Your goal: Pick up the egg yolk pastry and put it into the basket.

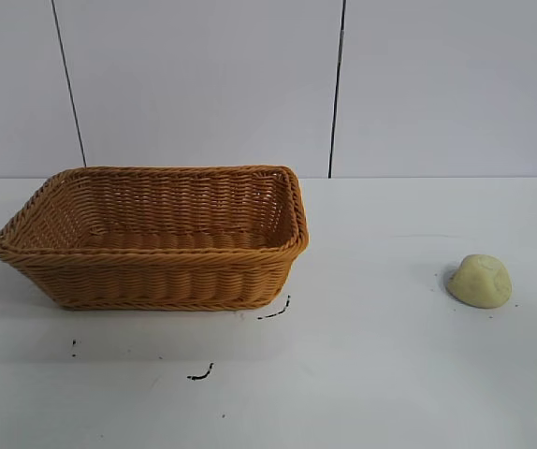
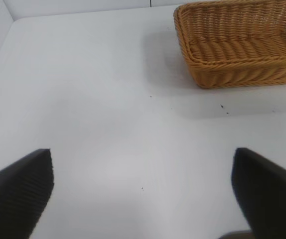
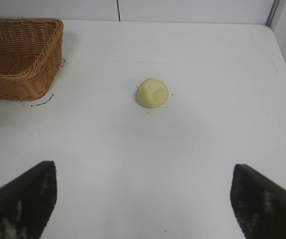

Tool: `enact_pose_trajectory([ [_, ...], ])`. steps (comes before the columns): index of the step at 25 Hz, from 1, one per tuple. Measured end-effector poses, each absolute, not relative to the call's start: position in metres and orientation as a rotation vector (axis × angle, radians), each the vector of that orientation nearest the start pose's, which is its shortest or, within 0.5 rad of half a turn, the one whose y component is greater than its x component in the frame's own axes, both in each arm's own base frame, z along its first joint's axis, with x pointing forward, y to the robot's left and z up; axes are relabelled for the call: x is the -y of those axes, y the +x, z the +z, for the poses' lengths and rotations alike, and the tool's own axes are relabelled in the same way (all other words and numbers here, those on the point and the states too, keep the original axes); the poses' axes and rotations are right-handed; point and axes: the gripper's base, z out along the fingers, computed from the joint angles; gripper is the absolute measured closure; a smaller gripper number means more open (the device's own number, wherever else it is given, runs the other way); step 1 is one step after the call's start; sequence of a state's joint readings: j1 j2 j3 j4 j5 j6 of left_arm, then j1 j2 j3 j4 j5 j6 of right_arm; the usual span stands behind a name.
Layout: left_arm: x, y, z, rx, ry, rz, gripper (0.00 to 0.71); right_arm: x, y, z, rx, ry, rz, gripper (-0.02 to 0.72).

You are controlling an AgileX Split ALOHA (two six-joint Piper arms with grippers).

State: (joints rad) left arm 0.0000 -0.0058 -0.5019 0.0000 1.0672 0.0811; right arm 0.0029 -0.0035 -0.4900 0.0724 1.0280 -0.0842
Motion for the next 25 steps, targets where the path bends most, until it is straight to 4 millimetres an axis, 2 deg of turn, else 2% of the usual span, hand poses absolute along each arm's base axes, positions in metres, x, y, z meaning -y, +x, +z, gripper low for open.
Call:
enact_pose_trajectory([
  [13, 0.000, -0.006, 0.277, -2.042, 0.083, 0.051, 0.014, -0.006, -0.003, 0.278, -2.014, -0.089, 0.037, 0.027],
  [16, 0.000, -0.006, 0.277, -2.042, 0.083, 0.051, 0.014, -0.005, 0.004, 0.292, -2.046, -0.090, 0.026, 0.027],
  [18, 0.000, -0.006, 0.277, -2.042, 0.083, 0.051, 0.014, -0.005, 0.017, 0.306, -2.096, -0.090, 0.022, 0.026],
  [21, 0.000, -0.006, 0.277, -2.042, 0.083, 0.051, 0.014, -0.005, 0.049, 0.329, -2.200, -0.091, 0.026, 0.020],
  [25, 0.000, -0.006, 0.277, -2.042, 0.083, 0.051, 0.014, -0.005, 0.112, 0.352, -2.350, -0.091, 0.035, 0.015],
])
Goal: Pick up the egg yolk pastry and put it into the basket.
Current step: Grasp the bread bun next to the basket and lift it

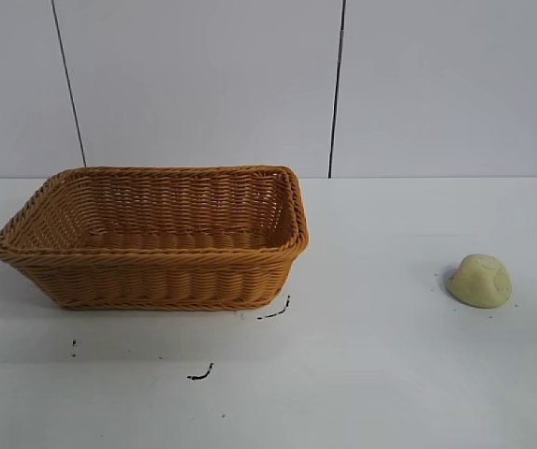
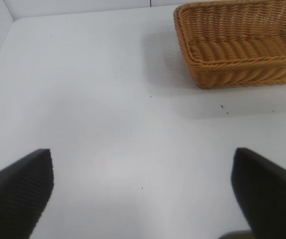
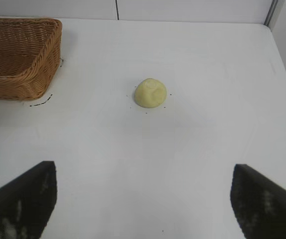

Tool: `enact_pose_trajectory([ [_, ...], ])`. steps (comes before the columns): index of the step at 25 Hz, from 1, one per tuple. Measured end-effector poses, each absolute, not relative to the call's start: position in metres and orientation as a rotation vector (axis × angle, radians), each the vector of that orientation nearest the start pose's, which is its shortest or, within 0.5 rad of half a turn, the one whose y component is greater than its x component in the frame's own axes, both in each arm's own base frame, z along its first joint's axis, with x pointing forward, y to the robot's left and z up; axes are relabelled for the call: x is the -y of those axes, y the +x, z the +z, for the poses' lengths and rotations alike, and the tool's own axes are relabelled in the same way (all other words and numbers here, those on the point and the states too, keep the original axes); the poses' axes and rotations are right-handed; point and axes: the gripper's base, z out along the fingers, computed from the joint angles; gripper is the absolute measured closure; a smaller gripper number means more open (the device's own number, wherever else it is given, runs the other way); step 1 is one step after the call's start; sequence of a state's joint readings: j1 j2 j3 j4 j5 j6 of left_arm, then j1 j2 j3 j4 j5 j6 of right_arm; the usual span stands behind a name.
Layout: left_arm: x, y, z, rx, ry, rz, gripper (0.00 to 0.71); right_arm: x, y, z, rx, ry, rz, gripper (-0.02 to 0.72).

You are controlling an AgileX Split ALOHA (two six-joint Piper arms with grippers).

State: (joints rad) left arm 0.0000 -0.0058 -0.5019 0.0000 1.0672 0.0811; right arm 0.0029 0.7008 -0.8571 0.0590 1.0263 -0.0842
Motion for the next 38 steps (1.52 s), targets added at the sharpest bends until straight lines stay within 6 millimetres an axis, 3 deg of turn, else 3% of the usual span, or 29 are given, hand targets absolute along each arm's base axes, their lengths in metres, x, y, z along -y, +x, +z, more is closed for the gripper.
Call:
enact_pose_trajectory([
  [5, 0.000, -0.006, 0.277, -2.042, 0.083, 0.051, 0.014, -0.005, 0.208, 0.359, -2.516, -0.091, 0.046, 0.011],
  [8, 0.000, -0.006, 0.277, -2.042, 0.083, 0.051, 0.014, -0.006, 0.264, 0.351, -2.589, -0.090, 0.052, 0.008],
  [13, 0.000, -0.006, 0.277, -2.042, 0.083, 0.051, 0.014, -0.006, 0.343, 0.317, -2.694, -0.089, 0.058, 0.008],
  [17, 0.000, -0.006, 0.277, -2.042, 0.083, 0.051, 0.014, -0.006, 0.387, 0.282, -2.765, -0.089, 0.062, 0.008],
  [20, 0.000, -0.006, 0.277, -2.042, 0.083, 0.051, 0.014, -0.008, 0.408, 0.255, -2.818, -0.093, 0.066, 0.008],
  [23, 0.000, -0.006, 0.277, -2.042, 0.083, 0.051, 0.014, -0.016, 0.416, 0.232, -2.868, -0.137, 0.067, 0.008],
  [29, 0.000, -0.006, 0.277, -2.042, 0.083, 0.051, 0.014, -0.042, 0.423, 0.203, -2.917, -0.238, 0.078, 0.008],
  [38, 0.000, -0.006, 0.277, -2.042, 0.083, 0.051, 0.014, -0.040, 0.430, 0.138, -3.076, -0.205, 0.041, 0.008],
])
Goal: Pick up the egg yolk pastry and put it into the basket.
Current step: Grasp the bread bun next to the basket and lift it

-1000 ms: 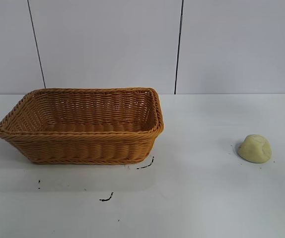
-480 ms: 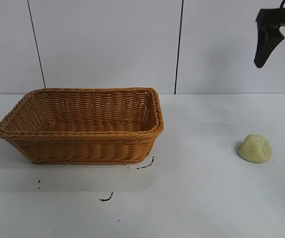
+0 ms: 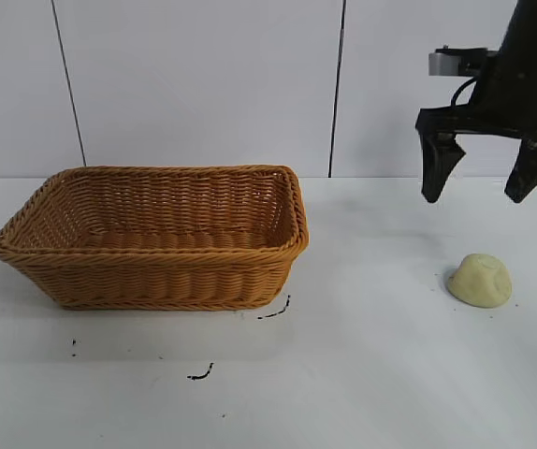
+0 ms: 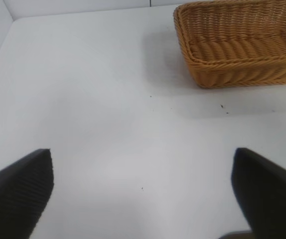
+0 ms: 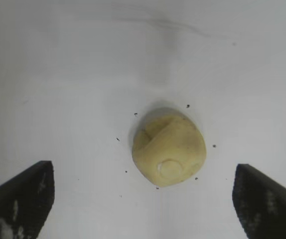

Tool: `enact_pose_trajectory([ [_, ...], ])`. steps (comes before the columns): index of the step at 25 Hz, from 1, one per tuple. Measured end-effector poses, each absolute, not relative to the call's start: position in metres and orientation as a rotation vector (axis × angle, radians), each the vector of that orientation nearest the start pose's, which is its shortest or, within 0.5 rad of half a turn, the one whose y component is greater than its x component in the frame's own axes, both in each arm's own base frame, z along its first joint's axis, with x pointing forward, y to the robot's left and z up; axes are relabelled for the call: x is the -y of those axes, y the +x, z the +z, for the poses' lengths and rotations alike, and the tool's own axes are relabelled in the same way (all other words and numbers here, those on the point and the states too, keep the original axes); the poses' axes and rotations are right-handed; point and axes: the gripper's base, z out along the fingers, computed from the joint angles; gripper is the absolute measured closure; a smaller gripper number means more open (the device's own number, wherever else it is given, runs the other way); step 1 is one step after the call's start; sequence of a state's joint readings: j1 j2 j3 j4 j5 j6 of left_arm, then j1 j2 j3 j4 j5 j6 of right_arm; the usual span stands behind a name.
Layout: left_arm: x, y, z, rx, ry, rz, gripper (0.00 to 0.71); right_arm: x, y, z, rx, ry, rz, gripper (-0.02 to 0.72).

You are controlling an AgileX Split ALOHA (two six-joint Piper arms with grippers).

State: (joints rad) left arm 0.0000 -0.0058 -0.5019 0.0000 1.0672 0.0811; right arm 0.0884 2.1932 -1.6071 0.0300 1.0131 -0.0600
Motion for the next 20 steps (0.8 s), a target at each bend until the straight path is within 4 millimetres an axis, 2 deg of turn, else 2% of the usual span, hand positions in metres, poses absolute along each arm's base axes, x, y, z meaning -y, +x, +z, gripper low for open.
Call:
enact_pose_trajectory([
  [4, 0.000, -0.006, 0.277, -2.042, 0.083, 0.051, 0.014, -0.039, 0.431, 0.125, -3.104, -0.215, 0.020, 0.008],
  [16, 0.000, -0.006, 0.277, -2.042, 0.083, 0.051, 0.014, -0.038, 0.430, 0.105, -3.160, -0.172, -0.008, 0.017],
  [17, 0.000, -0.006, 0.277, -2.042, 0.083, 0.051, 0.014, -0.038, 0.430, 0.105, -3.162, -0.170, -0.011, 0.045],
  [20, 0.000, -0.006, 0.277, -2.042, 0.083, 0.051, 0.014, -0.037, 0.429, 0.105, -3.164, -0.165, -0.020, 0.215],
])
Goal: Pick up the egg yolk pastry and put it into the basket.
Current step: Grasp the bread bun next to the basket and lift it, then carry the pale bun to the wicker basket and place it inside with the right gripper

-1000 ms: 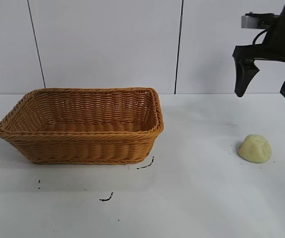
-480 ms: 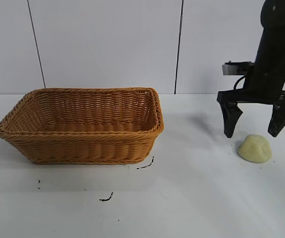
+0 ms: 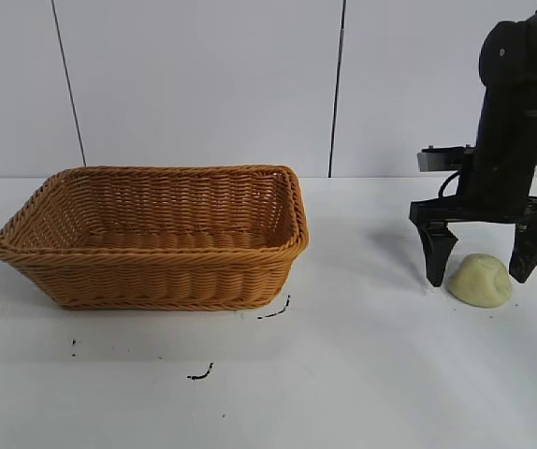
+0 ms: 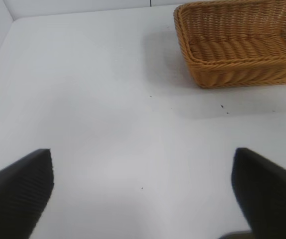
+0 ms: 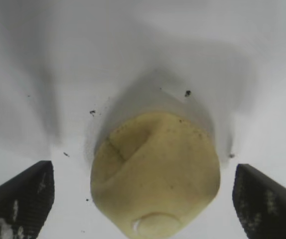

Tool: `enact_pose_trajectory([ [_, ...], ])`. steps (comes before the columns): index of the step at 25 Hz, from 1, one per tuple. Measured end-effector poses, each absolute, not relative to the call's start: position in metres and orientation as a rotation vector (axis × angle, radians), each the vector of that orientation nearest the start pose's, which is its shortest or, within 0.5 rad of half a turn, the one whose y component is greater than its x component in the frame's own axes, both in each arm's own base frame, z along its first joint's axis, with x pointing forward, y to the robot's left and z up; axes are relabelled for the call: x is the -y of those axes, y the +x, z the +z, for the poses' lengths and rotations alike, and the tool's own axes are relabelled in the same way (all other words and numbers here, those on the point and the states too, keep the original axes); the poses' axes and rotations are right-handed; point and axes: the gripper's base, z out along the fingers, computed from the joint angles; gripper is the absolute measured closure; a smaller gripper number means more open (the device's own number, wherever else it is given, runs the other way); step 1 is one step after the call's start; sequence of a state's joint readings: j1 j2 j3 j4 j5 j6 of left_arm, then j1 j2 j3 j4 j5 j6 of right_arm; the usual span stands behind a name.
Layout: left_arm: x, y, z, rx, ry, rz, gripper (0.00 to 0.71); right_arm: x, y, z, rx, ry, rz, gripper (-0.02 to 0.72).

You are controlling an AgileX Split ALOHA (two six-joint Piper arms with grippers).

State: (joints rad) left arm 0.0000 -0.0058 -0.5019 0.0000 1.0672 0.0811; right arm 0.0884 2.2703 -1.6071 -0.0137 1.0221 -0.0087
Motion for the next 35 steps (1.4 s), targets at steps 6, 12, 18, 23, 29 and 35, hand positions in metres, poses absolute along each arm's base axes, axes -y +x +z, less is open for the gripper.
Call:
enact_pose_trajectory([
  [6, 0.000, -0.006, 0.277, -2.042, 0.083, 0.051, 0.014, -0.037, 0.432, 0.113, -3.148, -0.164, -0.022, 0.454],
  [12, 0.000, -0.006, 0.277, -2.042, 0.083, 0.051, 0.014, -0.038, 0.441, 0.175, -3.076, -0.159, -0.019, 0.471],
  [18, 0.000, -0.006, 0.277, -2.042, 0.083, 0.051, 0.014, -0.039, 0.450, 0.262, -2.858, -0.143, -0.001, 0.475],
  [23, 0.000, -0.006, 0.277, -2.042, 0.083, 0.051, 0.014, -0.049, 0.454, 0.290, -2.765, -0.151, 0.056, 0.479],
  [29, 0.000, -0.006, 0.277, -2.042, 0.083, 0.051, 0.014, -0.116, 0.445, 0.310, -2.684, -0.342, 0.118, 0.478],
  [35, 0.000, -0.006, 0.277, -2.042, 0.083, 0.051, 0.014, -0.202, 0.421, 0.312, -2.605, -0.600, 0.155, 0.478],
])
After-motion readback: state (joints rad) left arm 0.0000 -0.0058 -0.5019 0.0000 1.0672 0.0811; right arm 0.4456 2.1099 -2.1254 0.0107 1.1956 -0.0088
